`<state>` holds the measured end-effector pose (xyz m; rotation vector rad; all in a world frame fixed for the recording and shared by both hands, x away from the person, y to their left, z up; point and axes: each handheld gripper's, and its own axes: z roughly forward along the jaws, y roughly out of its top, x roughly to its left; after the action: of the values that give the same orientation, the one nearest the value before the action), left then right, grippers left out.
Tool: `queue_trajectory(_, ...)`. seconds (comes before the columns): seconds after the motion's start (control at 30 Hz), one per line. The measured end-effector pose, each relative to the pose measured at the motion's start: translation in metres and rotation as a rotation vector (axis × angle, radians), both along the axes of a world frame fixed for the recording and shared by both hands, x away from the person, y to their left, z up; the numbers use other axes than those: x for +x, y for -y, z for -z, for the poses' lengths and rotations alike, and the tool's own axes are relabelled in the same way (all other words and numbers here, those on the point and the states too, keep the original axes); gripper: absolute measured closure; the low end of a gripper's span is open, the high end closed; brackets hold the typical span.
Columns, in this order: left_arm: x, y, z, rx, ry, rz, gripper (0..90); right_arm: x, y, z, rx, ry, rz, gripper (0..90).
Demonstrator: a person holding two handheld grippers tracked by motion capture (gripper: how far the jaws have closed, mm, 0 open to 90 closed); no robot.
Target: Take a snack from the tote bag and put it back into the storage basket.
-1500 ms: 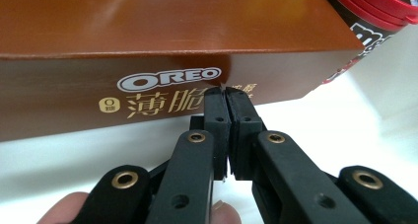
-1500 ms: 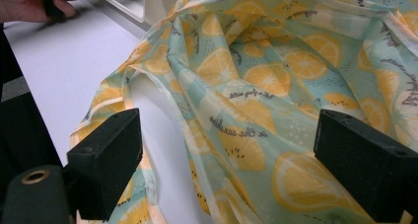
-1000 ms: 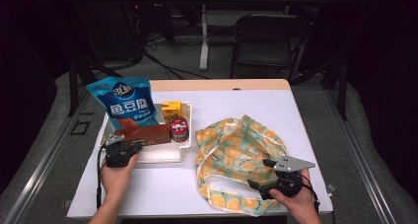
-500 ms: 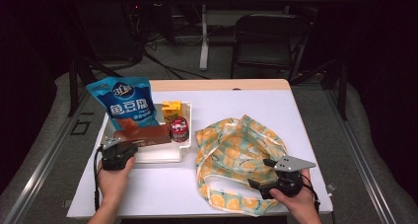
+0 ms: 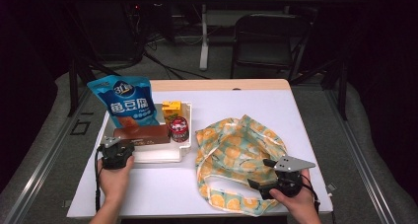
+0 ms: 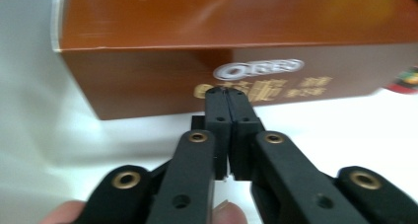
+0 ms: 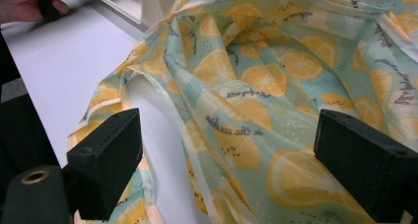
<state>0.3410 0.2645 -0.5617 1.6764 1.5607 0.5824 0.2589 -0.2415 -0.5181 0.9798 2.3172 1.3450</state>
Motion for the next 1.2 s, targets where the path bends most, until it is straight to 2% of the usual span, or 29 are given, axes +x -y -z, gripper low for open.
queue_trajectory(0.03,-0.003,0.001,-0.002,0.0,-0.003,0.018,85.5,0.0,0.001,0.0,0.001,-0.001,0.002,10.8)
queue_trajectory(0.1,-0.008,0.002,-0.005,-0.023,0.023,0.054,80.7,0.0,0.002,0.0,0.005,0.0,0.003,10.8)
queue_trajectory(0.23,-0.017,0.005,-0.015,-0.059,0.078,0.192,63.3,0.001,0.002,0.0,0.004,0.002,0.007,10.7)
queue_trajectory(0.33,-0.024,0.007,-0.02,-0.058,0.11,0.275,49.9,0.001,0.001,0.0,0.002,0.004,0.009,10.7)
queue_trajectory(0.4,-0.028,0.004,-0.022,-0.08,0.128,0.297,44.2,0.001,0.001,0.0,0.002,0.003,0.011,10.5)
queue_trajectory(0.47,-0.031,-0.001,-0.024,-0.127,0.138,0.316,40.9,0.001,0.001,0.0,0.001,0.003,0.012,10.4)
queue_trajectory(0.5,-0.033,-0.002,-0.025,-0.131,0.14,0.316,37.2,0.001,0.001,0.0,0.001,0.002,0.013,10.4)
queue_trajectory(0.57,-0.037,-0.003,-0.028,-0.13,0.147,0.334,28.7,0.0,0.001,0.0,0.004,0.004,0.015,10.2)
queue_trajectory(0.67,-0.045,-0.002,-0.032,-0.098,0.161,0.387,14.6,0.001,0.003,-0.001,0.0,0.004,0.019,10.2)
queue_trajectory(0.77,-0.052,-0.004,-0.035,-0.088,0.168,0.438,5.6,0.001,0.006,-0.001,0.002,0.007,0.028,10.1)
queue_trajectory(0.9,-0.063,-0.008,-0.038,-0.087,0.185,0.502,0.0,0.001,0.008,-0.001,0.008,0.009,0.042,10.0)
queue_trajectory(1.0,-0.07,-0.011,-0.04,-0.1,0.186,0.519,0.0,0.002,0.01,-0.001,0.006,0.008,0.042,9.6)
queue_trajectory(1.03,-0.072,-0.013,-0.041,-0.116,0.188,0.519,0.0,0.002,0.01,-0.001,0.009,0.008,0.047,9.6)
queue_trajectory(1.17,-0.078,-0.018,-0.047,-0.128,0.222,0.545,0.0,0.003,0.012,0.001,0.003,0.008,0.058,7.4)
queue_trajectory(1.2,-0.08,-0.019,-0.048,-0.121,0.235,0.55,0.0,0.003,0.013,0.001,-0.003,0.007,0.061,6.7)
